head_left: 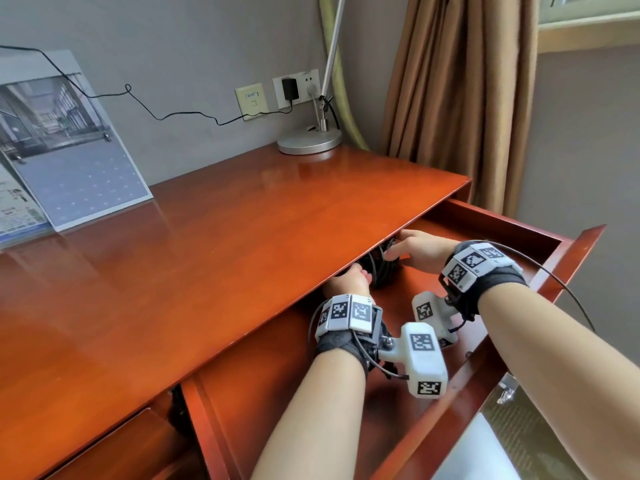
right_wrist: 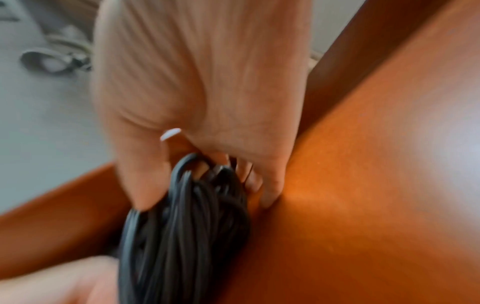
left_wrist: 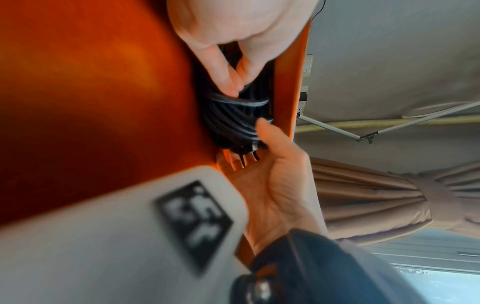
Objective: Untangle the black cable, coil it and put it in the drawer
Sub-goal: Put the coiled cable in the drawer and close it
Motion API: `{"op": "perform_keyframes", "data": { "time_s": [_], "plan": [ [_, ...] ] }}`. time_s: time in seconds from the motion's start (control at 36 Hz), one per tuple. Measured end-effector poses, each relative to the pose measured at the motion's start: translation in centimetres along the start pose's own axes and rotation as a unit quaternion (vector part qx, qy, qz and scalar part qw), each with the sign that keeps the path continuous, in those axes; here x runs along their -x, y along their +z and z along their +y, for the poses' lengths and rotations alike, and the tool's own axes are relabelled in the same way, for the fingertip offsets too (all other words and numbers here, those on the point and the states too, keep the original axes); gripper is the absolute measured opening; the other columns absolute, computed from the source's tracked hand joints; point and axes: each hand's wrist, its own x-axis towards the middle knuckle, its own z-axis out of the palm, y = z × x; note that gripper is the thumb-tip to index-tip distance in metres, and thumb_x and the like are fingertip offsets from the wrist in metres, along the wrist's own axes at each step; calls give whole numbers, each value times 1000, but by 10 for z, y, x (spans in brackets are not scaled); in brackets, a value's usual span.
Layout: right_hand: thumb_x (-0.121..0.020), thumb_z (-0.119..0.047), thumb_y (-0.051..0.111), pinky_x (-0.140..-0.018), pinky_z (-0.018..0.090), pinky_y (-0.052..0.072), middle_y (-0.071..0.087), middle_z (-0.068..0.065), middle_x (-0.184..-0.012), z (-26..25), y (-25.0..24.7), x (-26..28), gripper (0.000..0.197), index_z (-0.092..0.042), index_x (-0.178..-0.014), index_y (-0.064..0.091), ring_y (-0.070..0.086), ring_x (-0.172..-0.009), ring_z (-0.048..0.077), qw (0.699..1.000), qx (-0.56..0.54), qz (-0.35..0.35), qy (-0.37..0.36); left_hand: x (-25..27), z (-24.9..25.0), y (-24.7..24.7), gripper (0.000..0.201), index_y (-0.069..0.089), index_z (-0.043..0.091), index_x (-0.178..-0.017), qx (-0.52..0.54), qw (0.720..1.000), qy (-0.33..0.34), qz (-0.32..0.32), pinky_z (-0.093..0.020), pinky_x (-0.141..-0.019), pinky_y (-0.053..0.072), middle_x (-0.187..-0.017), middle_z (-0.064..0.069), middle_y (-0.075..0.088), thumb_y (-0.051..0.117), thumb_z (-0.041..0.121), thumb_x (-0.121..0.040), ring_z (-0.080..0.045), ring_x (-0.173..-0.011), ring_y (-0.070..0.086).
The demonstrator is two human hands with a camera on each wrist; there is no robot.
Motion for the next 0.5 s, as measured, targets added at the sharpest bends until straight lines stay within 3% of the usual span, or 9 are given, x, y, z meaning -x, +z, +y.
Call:
{"op": "perform_keyframes", "data": {
  "time_s": [0.06, 0.11, 0.19, 0.25, 0.31, 0.36, 0.42, 0.44, 0.5],
  "plan": [
    [-83, 8, 59, -89, 29, 44, 59, 8, -110, 4, 4, -4, 35, -10, -113, 54, 54, -102, 20, 1000, -2, 23, 10, -5, 1, 0, 35, 41, 11, -64, -2, 1000, -12, -11, -12, -36, 44, -65, -9, 48, 51, -12, -88, -14, -53, 49],
    [-74, -5, 72, -85, 27, 44, 57, 8, -119, 4, 9, -11, 50, -5, -121, 54, 53, -107, 22, 997, 37, 62, 4, -16, 0, -3, 32, 43, 10, -65, -23, 998, -32, -51, -12, -44, 46, -68, -5, 49, 48, -5, -93, -10, -52, 52],
    [-38, -43, 78, -99, 38, 46, 58, 8, -123, 31, 4, -50, 90, -11, -120, 58, 57, -112, 24, 990, 68, 122, -10, -25, 0, -6, 32, 44, 13, -69, -27, 992, -72, -99, -20, -80, 49, -74, 0, 48, 42, 2, -98, -10, -71, 54],
    [-47, -39, 80, -94, 40, 50, 63, 9, -114, 30, 7, -48, 70, -11, -109, 62, 61, -103, 24, 985, 65, 155, -28, -23, 0, -5, 25, 49, 9, -76, -40, 990, -62, -117, -27, -94, 45, -78, -3, 50, 41, 1, -99, -16, -91, 51],
    [-68, -16, 79, -81, 38, 54, 66, 12, -101, 13, 18, -27, 37, -7, -100, 63, 64, -90, 25, 981, 54, 184, -35, -16, -1, -1, 16, 55, -2, -104, -5, 993, -33, -109, -30, -84, 51, -95, -10, 53, 40, 1, -99, -20, -95, 52],
    [-71, -9, 78, -76, 39, 57, 68, 13, -99, 10, 21, -22, 36, -3, -102, 62, 66, -86, 27, 975, 45, 216, -38, -13, -3, 2, 28, 48, -2, -125, 42, 996, -1, -80, -27, -71, 54, -108, -13, 51, 38, 5, -100, -22, -91, 56],
    [-70, -11, 80, -70, 35, 57, 68, 12, -98, 9, 21, -21, 40, -3, -105, 62, 67, -80, 23, 969, 39, 240, -35, -12, -3, 3, 32, 44, -1, -130, 49, 997, -2, -59, -26, -68, 54, -116, -14, 53, 31, 10, -102, -22, -85, 60],
    [-70, -13, 80, -65, 32, 57, 68, 11, -95, 9, 21, -20, 40, -3, -104, 62, 66, -72, 21, 968, 39, 246, -34, -13, -2, 1, 35, 43, -2, -131, 47, 997, -19, -50, -26, -71, 54, -121, -15, 54, 26, 11, -103, -23, -87, 61],
    [-73, -17, 78, -55, 26, 57, 67, 9, -78, 6, 22, -17, 33, -3, -100, 64, 64, -53, 16, 969, 42, 242, -17, -24, -2, -3, 38, 44, -5, -128, 45, 995, -65, -57, -25, -86, 47, -128, -18, 53, 19, 4, -102, -28, -110, 60]
  ]
}}
